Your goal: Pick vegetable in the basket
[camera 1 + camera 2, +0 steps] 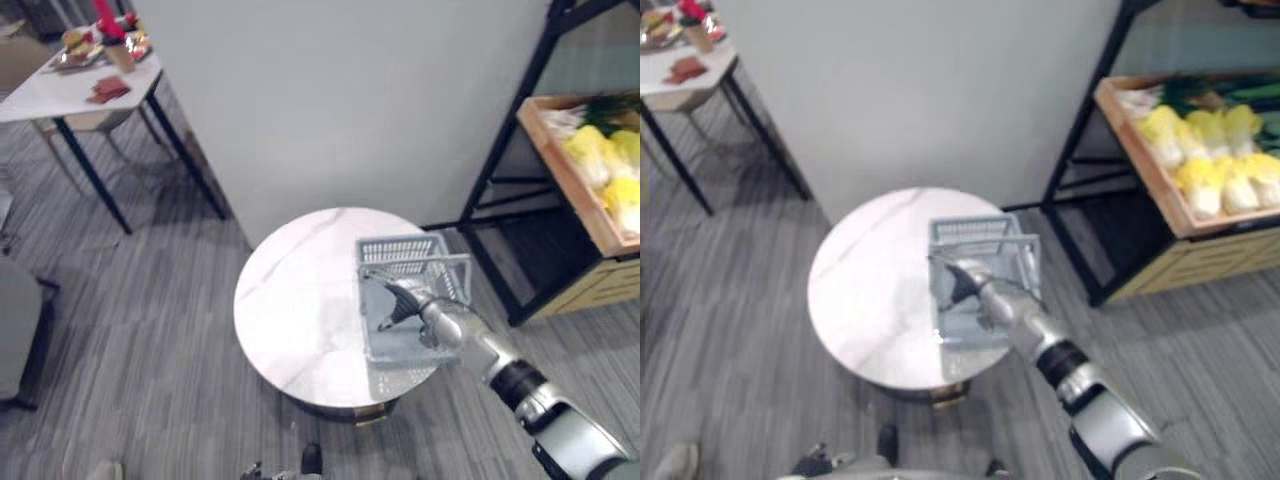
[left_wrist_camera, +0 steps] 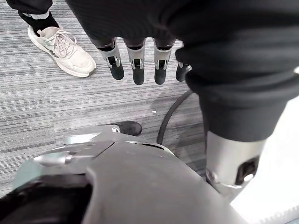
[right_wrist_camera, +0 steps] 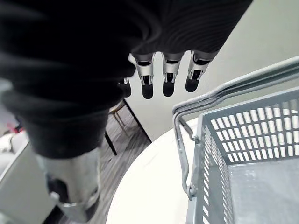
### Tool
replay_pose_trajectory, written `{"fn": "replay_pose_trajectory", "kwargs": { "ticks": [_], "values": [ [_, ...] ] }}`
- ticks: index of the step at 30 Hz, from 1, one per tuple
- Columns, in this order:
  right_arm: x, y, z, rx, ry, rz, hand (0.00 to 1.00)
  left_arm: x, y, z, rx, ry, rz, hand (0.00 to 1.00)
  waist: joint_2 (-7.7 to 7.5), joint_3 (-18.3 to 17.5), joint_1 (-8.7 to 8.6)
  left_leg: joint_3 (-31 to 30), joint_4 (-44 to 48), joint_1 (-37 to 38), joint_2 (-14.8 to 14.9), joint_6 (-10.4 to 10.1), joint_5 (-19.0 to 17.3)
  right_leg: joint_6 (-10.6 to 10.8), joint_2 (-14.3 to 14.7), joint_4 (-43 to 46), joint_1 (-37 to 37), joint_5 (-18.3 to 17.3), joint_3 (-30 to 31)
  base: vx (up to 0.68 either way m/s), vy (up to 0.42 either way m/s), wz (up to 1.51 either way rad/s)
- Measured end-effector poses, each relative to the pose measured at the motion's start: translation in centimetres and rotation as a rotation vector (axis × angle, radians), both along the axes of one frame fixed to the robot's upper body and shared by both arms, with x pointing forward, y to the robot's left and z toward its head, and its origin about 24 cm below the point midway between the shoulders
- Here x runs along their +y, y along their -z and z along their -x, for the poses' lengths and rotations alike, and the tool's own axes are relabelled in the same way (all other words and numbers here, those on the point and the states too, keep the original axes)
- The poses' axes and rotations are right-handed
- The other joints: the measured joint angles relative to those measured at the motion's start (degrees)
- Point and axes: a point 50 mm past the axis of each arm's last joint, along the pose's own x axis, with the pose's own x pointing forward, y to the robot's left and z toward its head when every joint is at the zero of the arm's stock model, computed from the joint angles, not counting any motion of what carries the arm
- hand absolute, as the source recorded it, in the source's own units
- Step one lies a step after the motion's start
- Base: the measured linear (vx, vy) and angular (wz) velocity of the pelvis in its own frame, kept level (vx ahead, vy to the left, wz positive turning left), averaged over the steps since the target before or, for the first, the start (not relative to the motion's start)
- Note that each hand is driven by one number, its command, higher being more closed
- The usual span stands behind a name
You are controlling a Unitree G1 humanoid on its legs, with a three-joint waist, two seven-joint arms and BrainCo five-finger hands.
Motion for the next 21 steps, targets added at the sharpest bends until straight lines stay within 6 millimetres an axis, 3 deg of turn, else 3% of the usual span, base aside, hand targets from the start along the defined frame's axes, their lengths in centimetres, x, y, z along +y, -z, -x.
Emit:
{"fn": "replay_pose_trajectory", "kwargs": {
  "ticks": [3, 8, 21],
  "values": [
    [0.2, -1.2, -1.0, -0.041, -0.006, 0.038, 0.00, 0.1, -0.2, -0.7, -0.026, 0.004, -0.004, 0.00, -0.45, 1.55, 0.64, -0.95, -0.04, -0.79, -0.03, 0.08, 0.07, 0.02, -0.41, 0.96, -0.80, -0.08, -0.65, -0.06, 0.045, 0.16],
    [-1.7, -3.6, -3.1, -0.133, 0.065, 0.116, 0.00, 0.2, -0.7, -2.3, -0.080, 0.044, -0.020, 0.00, -0.63, 4.25, 1.12, -2.51, -0.34, -3.63, -0.78, 0.93, 1.33, 0.06, -1.41, 3.10, -3.86, -0.09, -1.42, -0.09, 0.034, 0.11],
    [-5.7, -8.5, -5.2, -0.307, 0.280, 0.009, 0.00, -0.1, -1.2, -3.9, -0.127, 0.070, -0.038, 0.00, -0.38, 7.95, 1.02, -3.97, -0.26, -6.26, -2.32, 1.79, 2.17, 0.62, -2.96, 3.73, -6.09, 0.22, -2.43, -0.02, 0.010, 0.05]
  ]
}}
